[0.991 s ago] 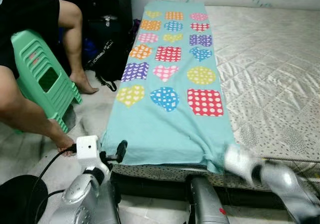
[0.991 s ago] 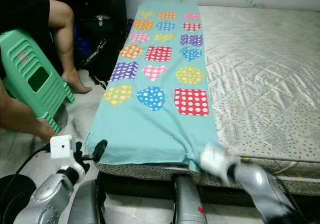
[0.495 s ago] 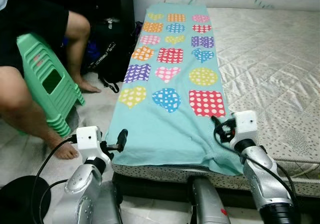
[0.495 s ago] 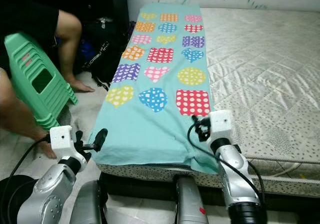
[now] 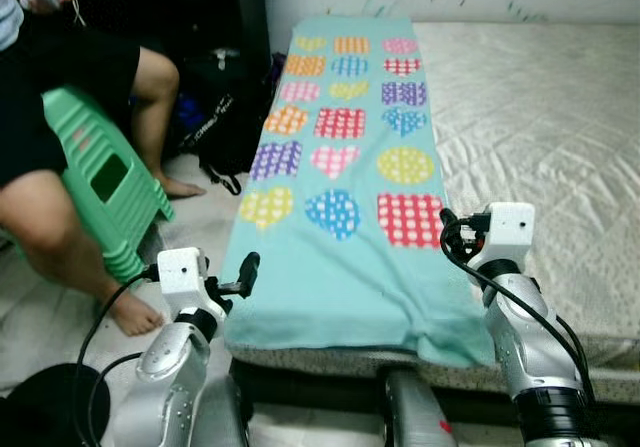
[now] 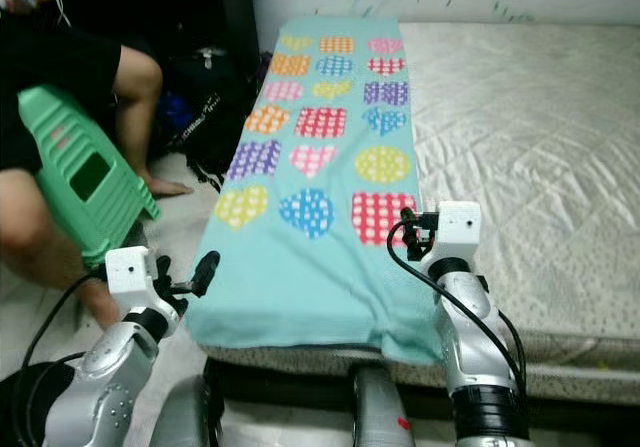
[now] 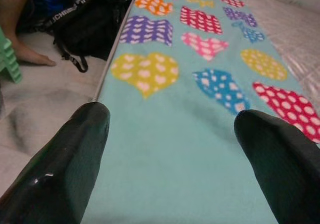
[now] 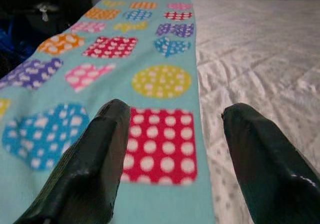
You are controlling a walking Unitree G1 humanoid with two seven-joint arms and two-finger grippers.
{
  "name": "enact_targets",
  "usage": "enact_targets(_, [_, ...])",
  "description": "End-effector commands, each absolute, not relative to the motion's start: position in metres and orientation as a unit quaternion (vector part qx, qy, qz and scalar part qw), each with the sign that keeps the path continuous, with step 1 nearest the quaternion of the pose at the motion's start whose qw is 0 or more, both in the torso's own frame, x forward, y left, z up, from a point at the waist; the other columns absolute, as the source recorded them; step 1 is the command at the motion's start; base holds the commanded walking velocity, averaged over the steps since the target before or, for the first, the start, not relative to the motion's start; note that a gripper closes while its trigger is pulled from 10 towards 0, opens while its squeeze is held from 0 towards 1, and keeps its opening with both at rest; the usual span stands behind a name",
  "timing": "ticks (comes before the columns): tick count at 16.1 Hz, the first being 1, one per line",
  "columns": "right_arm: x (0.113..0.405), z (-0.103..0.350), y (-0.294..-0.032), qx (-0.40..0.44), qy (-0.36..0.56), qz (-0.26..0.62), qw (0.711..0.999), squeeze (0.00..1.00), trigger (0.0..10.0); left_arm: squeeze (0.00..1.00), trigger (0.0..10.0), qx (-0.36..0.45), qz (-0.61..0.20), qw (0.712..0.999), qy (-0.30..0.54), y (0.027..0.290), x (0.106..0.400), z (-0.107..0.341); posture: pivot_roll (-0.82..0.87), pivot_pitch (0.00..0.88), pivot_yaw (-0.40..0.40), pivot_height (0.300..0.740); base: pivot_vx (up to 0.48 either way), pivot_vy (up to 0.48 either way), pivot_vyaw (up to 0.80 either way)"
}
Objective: Clean up the room
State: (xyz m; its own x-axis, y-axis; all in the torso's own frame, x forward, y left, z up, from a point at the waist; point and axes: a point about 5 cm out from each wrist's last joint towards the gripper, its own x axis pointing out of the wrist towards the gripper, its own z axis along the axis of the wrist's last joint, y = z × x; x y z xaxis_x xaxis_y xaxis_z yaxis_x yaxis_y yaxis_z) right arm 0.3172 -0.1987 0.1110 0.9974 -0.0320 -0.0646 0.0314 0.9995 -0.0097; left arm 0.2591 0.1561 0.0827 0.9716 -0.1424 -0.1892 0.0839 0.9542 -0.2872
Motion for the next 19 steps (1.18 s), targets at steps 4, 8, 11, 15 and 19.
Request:
enact_targets(4, [0.321, 0.121, -0.195, 0.006, 0.012, -0.026, 1.0, 0.0, 10.0, 0.0, 10.0, -0.13, -0.041, 0.986, 0.099, 0.162, 0.261, 0.082, -0.1, 0.0, 0.037, 0.687, 0.0, 0.0, 0.0])
enact_targets(8, [0.319, 0.121, -0.196, -0.007, 0.007, -0.029, 1.0, 0.0, 10.0, 0.0, 10.0, -0.125, -0.016, 0.989, 0.082, 0.165, 0.264, 0.085, -0.11, 0.0, 0.041, 0.727, 0.0, 0.0, 0.0])
enact_targets(11, [0.32, 0.124, -0.206, -0.021, 0.002, -0.056, 0.998, 0.0, 10.0, 0.0, 10.0, -0.131, -0.024, 0.988, 0.077, 0.162, 0.266, 0.085, -0.11, 0.0, 0.045, 0.74, 0.0, 0.0, 0.0])
enact_targets(15, [0.318, 0.123, -0.209, -0.034, 0.001, -0.071, 0.997, 0.0, 10.0, 0.0, 10.0, -0.136, -0.022, 0.987, 0.078, 0.159, 0.266, 0.084, -0.12, 0.0, 0.045, 0.74, 0.0, 0.0, 0.0])
enact_targets(19, [0.319, 0.123, -0.212, -0.047, 0.0, -0.084, 0.995, 0.0, 10.0, 0.0, 10.0, -0.144, -0.039, 0.986, 0.079, 0.154, 0.265, 0.084, -0.11, 0.0, 0.042, 0.74, 0.0, 0.0, 0.0])
